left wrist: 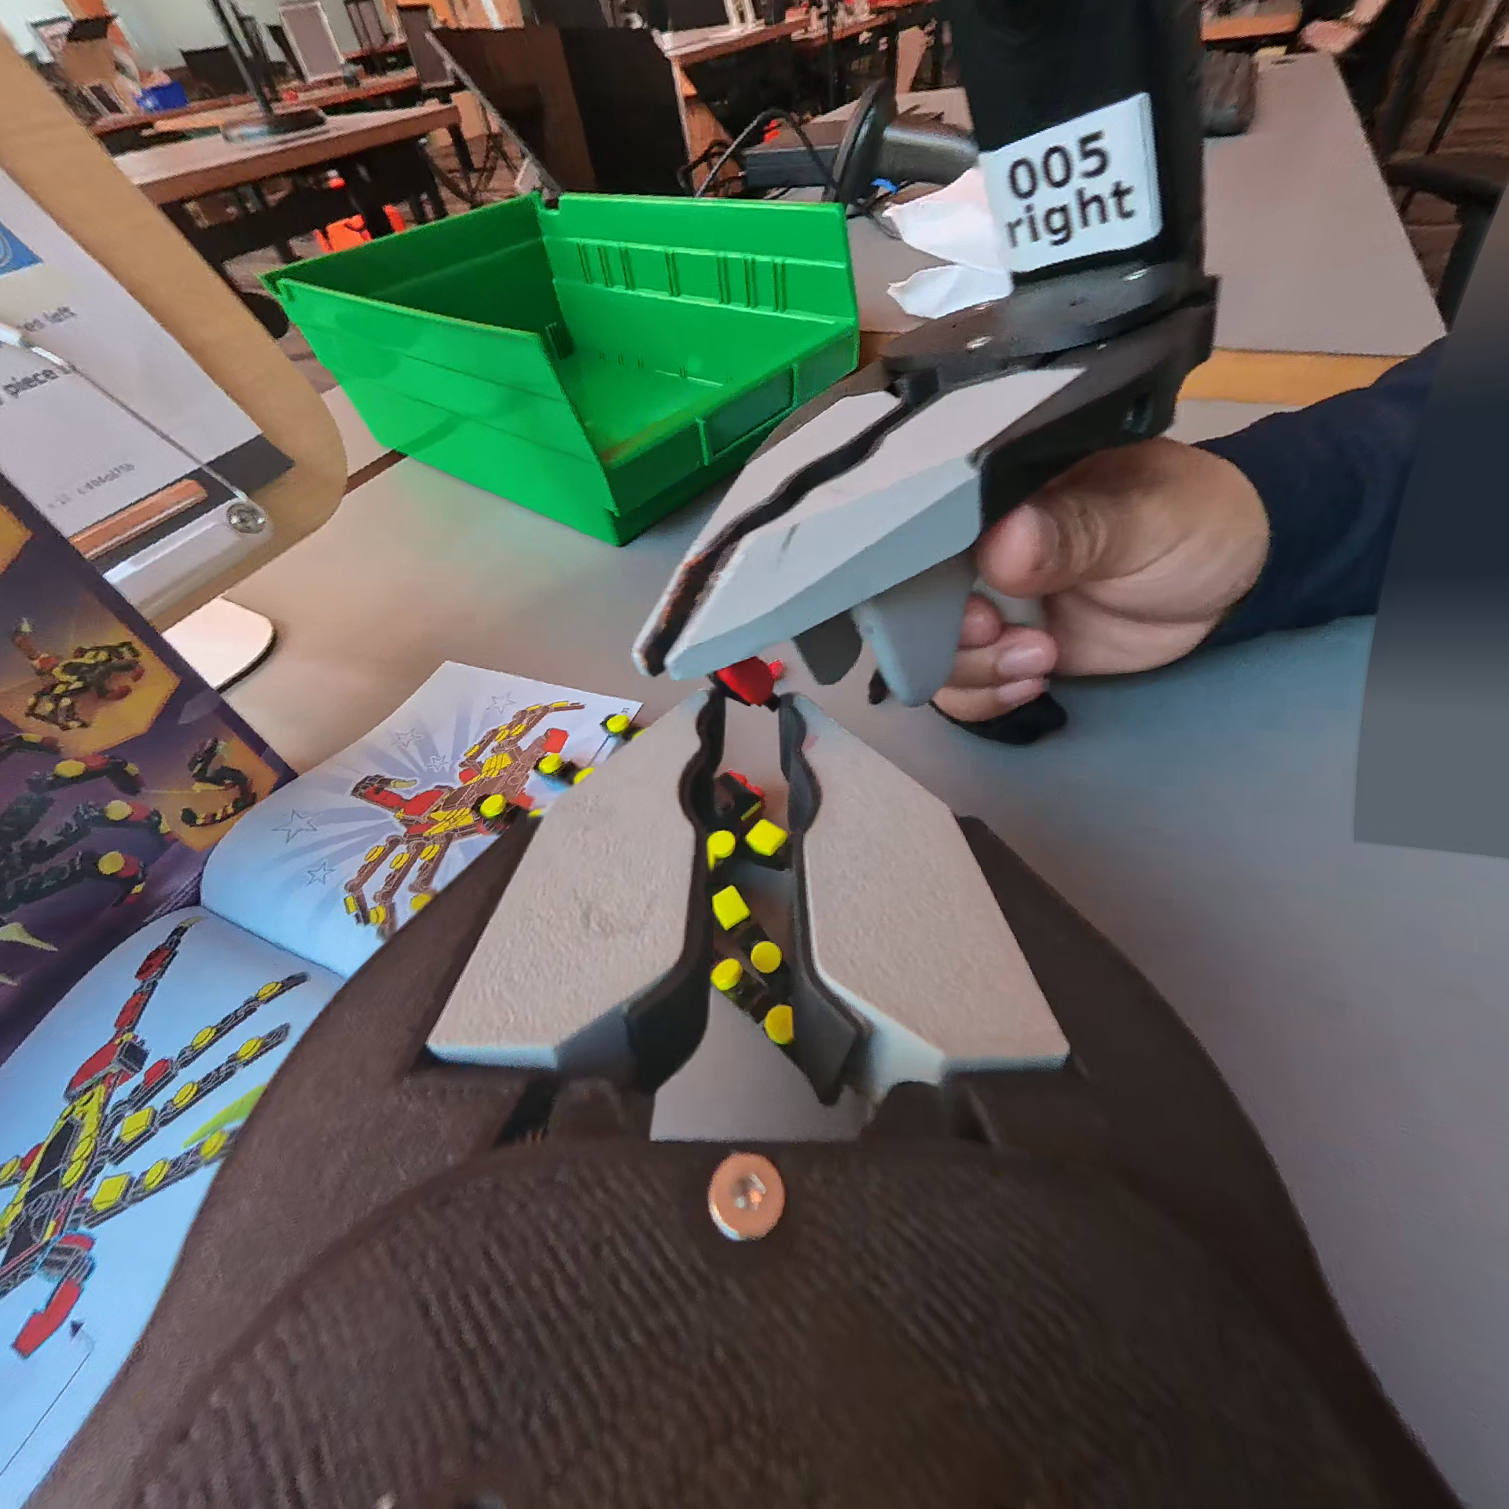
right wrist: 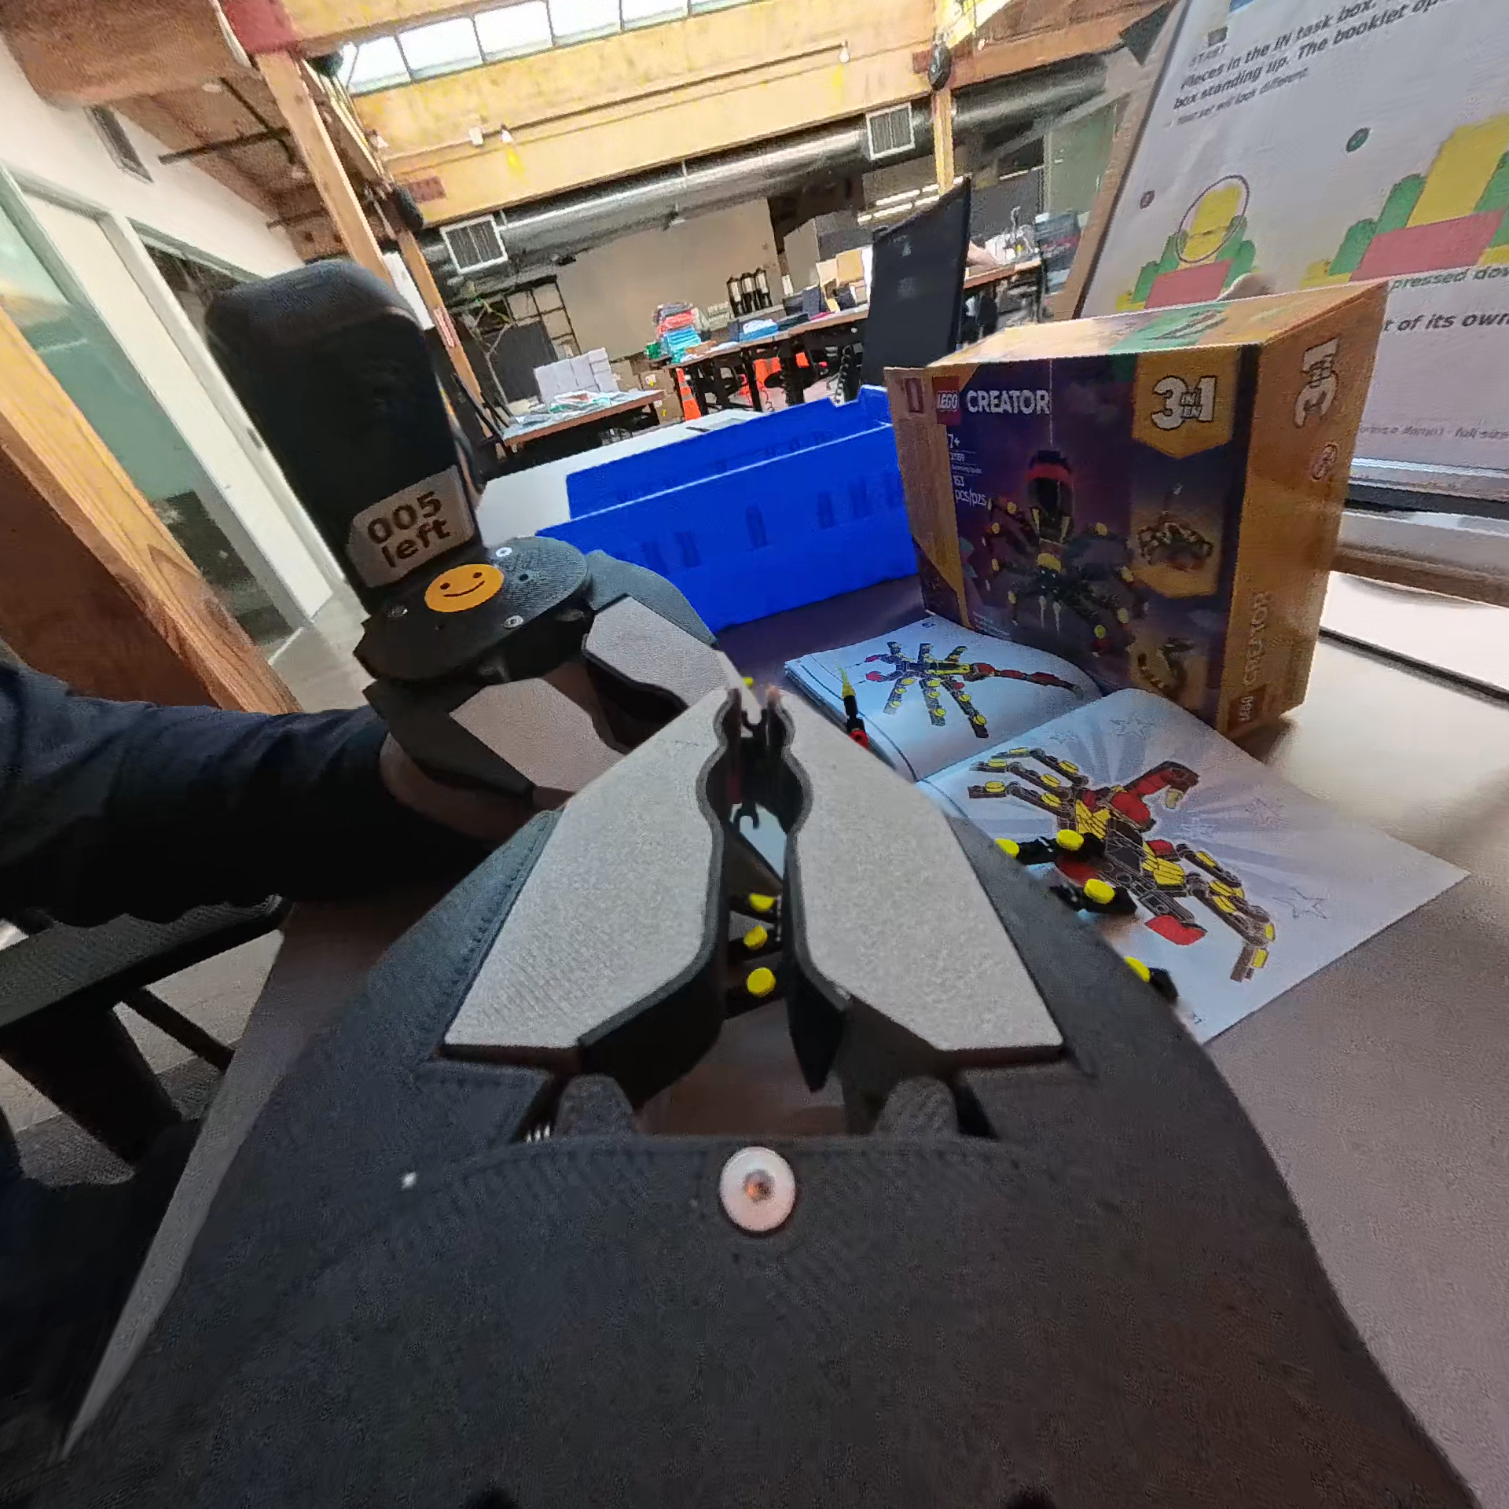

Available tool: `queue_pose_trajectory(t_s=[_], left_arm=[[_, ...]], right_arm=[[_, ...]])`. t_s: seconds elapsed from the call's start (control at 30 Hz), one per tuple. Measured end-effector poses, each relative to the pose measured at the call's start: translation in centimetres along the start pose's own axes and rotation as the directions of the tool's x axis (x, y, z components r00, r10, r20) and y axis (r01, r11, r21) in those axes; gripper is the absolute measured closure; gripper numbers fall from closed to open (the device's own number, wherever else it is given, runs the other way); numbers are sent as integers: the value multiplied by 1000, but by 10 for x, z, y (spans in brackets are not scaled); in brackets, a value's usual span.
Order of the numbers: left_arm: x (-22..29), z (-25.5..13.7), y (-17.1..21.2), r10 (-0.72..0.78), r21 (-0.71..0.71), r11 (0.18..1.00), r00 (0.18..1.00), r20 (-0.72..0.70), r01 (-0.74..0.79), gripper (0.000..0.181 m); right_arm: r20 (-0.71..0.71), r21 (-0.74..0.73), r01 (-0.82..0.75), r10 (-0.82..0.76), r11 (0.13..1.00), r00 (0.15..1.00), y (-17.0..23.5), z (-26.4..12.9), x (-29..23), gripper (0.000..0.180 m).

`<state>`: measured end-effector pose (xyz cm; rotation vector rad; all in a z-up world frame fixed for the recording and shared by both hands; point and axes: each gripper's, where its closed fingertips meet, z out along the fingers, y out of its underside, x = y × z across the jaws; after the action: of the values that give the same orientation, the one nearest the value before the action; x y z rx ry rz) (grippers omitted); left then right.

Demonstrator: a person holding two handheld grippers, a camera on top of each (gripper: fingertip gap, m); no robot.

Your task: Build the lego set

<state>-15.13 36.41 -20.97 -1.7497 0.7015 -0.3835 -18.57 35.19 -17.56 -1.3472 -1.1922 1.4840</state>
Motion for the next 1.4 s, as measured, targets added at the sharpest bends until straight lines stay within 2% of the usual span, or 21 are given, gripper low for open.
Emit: queue_pose_trajectory(t_s=[0.17,0.27,0.4,0.63,0.8,0.9,1.03,1.1,1.17,1.23,1.3,1.4], left_arm=[[5,1,-3,-36,22,999,998,-45,37,175],[6,-1,-1,-56,7,998,995,-79,56,177],[-4,-3,4,-8,-15,1000,1000,-27,7,181],[-19,-6,5,-14,-12,1000,1000,23,15,181],[-25,-7,13,70,-61,996,996,63,-66,181],[-23,-7,10,72,-42,997,996,45,-70,181],[-14,-12,1,-47,30,998,997,-63,49,181],[-8,-14,0,-165,25,985,971,-171,172,181],[-10,-18,-4,-256,46,961,941,-221,273,181],[-10,-20,-3,-332,24,936,907,-259,350,181],[-11,-20,0,-381,-2,918,883,-272,396,181],[-6,-18,2,-419,-35,903,857,-300,429,181]], right_arm=[[-37,-19,182,-183,983,982,1,0,-8,176],[-43,-41,239,-241,970,970,1,-1,-9,176],[-71,-55,300,-303,953,950,-1,-6,-1,178],[-83,-50,218,-222,975,972,-1,-6,10,178],[-169,-94,306,-318,948,933,1,-6,22,180],[-184,-82,290,-300,954,936,-1,-5,23,180],[-114,3,229,-227,973,967,-12,-5,16,180],[-68,33,216,-214,976,974,-17,-11,14,171],[21,62,208,-210,976,977,-18,-18,6,166],[114,53,206,-211,977,971,-14,-21,-3,160],[128,29,216,-218,976,967,-9,-17,-4,150],[119,-3,232,-230,973,966,-2,-10,-4,157]])
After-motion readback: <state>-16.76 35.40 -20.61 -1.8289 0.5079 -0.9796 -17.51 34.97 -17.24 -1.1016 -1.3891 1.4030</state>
